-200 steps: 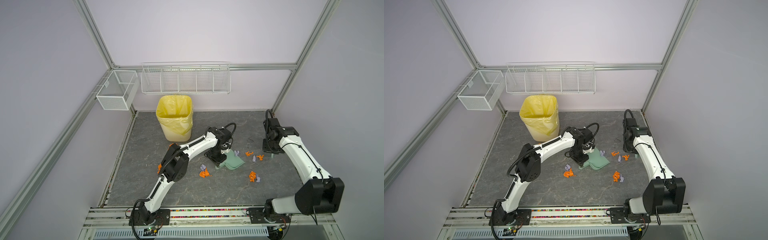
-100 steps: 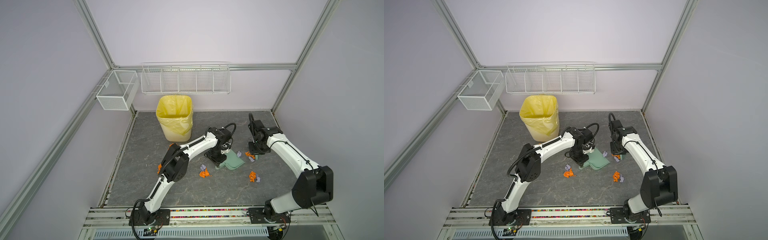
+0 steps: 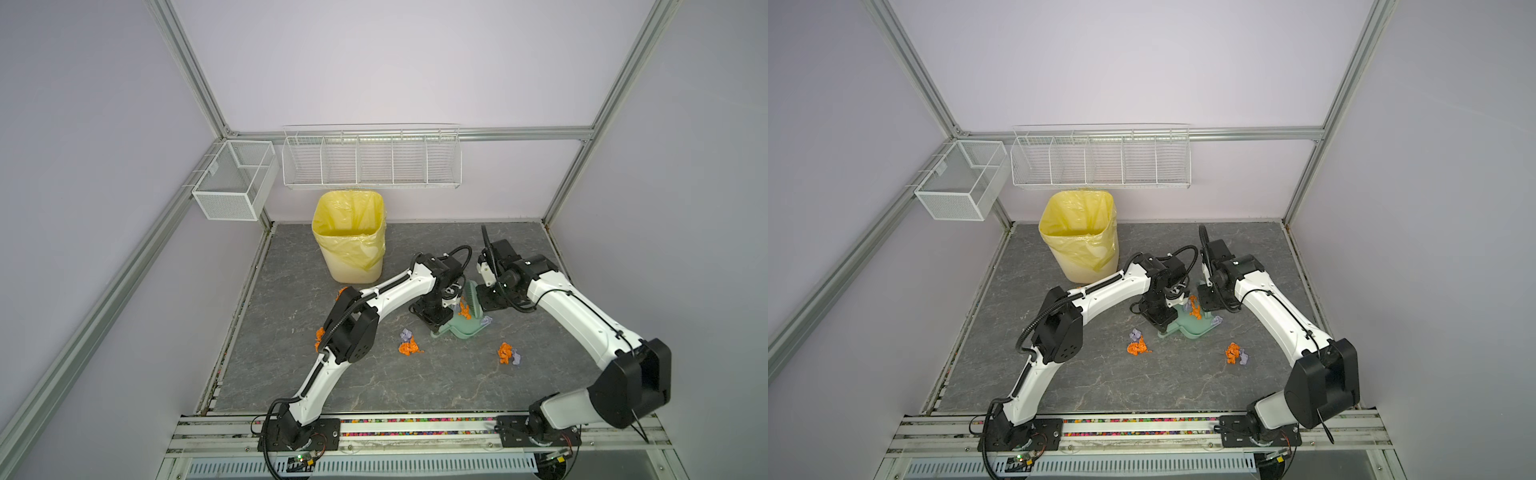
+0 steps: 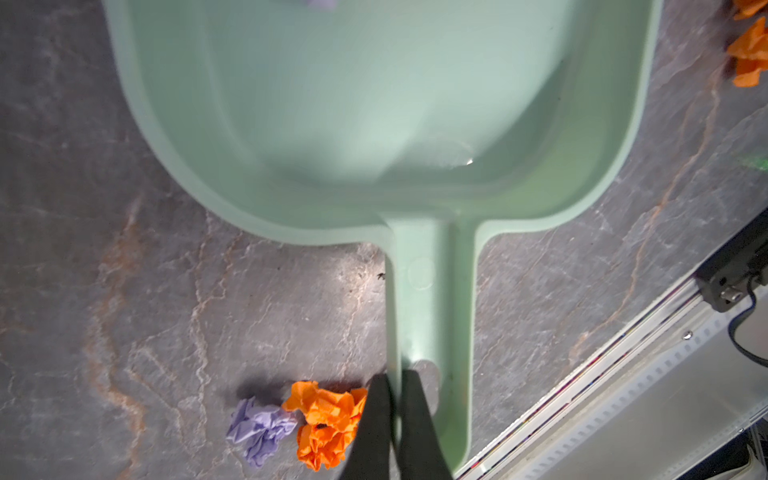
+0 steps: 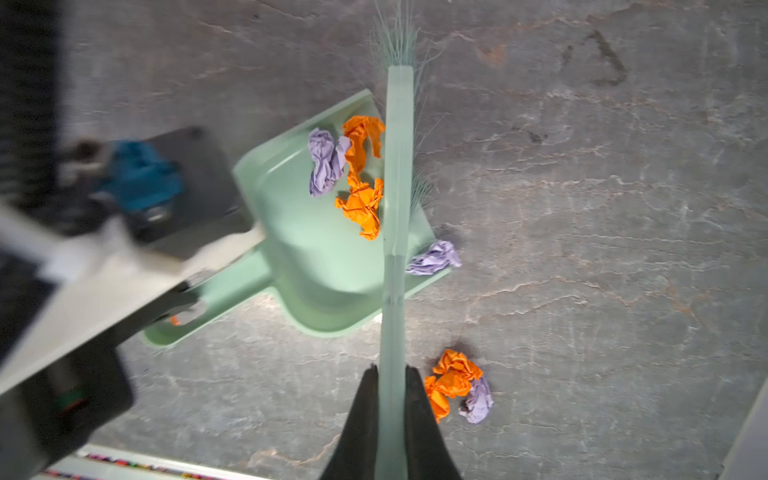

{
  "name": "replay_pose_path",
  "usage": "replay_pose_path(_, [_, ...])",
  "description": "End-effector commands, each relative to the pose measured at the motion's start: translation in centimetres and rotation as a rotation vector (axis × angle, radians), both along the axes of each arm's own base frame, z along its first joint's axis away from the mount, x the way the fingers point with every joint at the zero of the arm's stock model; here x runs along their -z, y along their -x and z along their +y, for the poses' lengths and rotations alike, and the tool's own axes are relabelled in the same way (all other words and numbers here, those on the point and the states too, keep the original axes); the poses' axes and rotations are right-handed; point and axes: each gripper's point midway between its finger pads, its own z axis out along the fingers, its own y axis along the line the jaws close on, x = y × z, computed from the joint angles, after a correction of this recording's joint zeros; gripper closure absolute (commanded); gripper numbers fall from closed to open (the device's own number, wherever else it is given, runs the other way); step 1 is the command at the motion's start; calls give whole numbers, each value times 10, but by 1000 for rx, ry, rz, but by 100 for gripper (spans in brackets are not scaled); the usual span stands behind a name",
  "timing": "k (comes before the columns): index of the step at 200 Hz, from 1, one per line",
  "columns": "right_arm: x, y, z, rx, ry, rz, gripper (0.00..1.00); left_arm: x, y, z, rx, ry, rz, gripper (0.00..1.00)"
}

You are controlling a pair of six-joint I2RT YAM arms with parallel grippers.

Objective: Sweep away the paper scraps from the table
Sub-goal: 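Sweep scraps into the dustpan with the right gripper's brush while the left holds it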

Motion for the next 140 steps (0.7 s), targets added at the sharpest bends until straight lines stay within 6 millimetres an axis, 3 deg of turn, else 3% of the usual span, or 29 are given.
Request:
replay_pose_path(1, [-25,10,15,-40,-103,-24,93,-1,0,2,0,-10,19,100])
replay_pose_path(39, [-39,9,-6,18,-19,-77,93,-1,-2,1,-9,-9,18,100])
replay_pose_path(81, [-49,9,-61,156,177,-116,93,-2,-2,0,-22,-6,20,100])
replay_pose_path(140, [-39,12,-81,210,165,-100,93,-1,-3,1,-30,-10,10,100])
